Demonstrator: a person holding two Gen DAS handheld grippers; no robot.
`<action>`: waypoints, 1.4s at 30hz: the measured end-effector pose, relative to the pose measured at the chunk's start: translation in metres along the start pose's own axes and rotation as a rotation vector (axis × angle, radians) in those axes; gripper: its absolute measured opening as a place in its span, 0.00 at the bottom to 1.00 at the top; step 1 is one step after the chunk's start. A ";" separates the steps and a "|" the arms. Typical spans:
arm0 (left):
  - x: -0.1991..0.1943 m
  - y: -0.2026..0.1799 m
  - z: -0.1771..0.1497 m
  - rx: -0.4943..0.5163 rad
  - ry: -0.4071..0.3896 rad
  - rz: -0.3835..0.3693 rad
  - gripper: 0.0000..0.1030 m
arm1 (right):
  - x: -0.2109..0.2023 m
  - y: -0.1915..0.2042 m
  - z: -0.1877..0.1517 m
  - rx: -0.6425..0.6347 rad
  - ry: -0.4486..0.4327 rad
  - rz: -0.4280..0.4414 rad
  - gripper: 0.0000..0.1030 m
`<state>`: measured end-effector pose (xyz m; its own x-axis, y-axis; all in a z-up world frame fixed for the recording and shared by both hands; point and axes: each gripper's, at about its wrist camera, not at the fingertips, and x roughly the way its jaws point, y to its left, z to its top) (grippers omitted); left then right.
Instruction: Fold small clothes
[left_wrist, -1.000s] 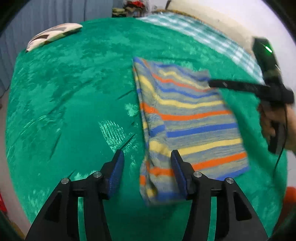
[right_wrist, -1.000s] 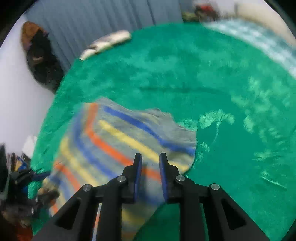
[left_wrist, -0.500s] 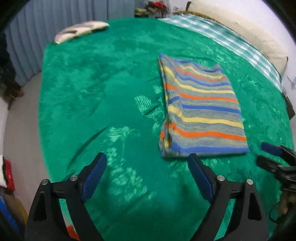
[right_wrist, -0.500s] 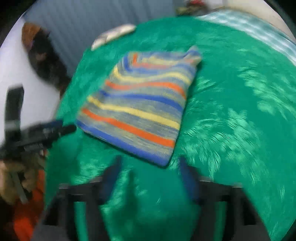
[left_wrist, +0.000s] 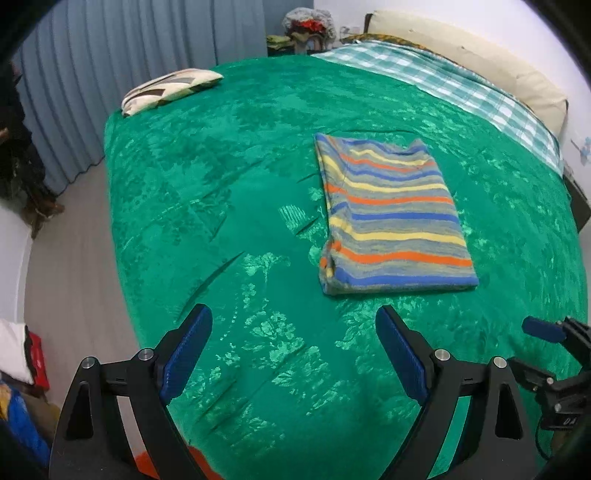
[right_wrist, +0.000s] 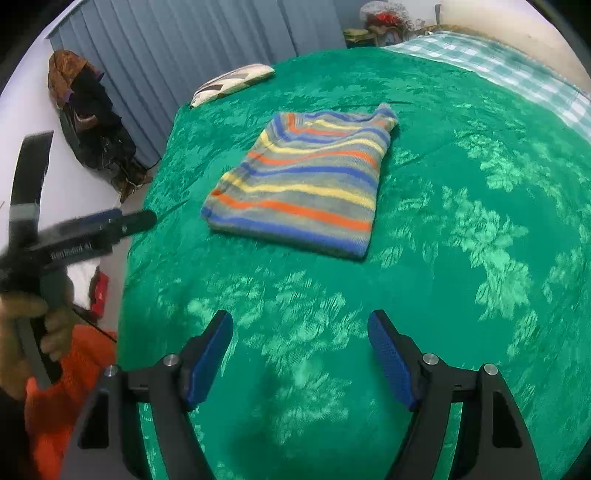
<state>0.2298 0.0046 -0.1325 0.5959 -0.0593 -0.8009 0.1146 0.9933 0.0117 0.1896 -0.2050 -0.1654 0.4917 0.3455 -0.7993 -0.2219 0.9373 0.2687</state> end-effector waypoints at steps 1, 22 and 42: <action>0.002 0.003 0.000 -0.003 0.006 -0.014 0.89 | 0.002 0.000 -0.002 -0.002 0.009 0.004 0.73; 0.170 -0.031 0.112 -0.010 0.124 -0.266 0.74 | 0.126 -0.120 0.145 0.312 -0.036 0.186 0.70; 0.111 -0.031 0.116 -0.010 0.016 -0.077 0.69 | 0.080 -0.065 0.198 0.016 -0.094 -0.080 0.71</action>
<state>0.3851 -0.0438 -0.1525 0.5728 -0.1341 -0.8086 0.1517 0.9868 -0.0561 0.4099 -0.2297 -0.1402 0.5839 0.2713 -0.7651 -0.1652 0.9625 0.2152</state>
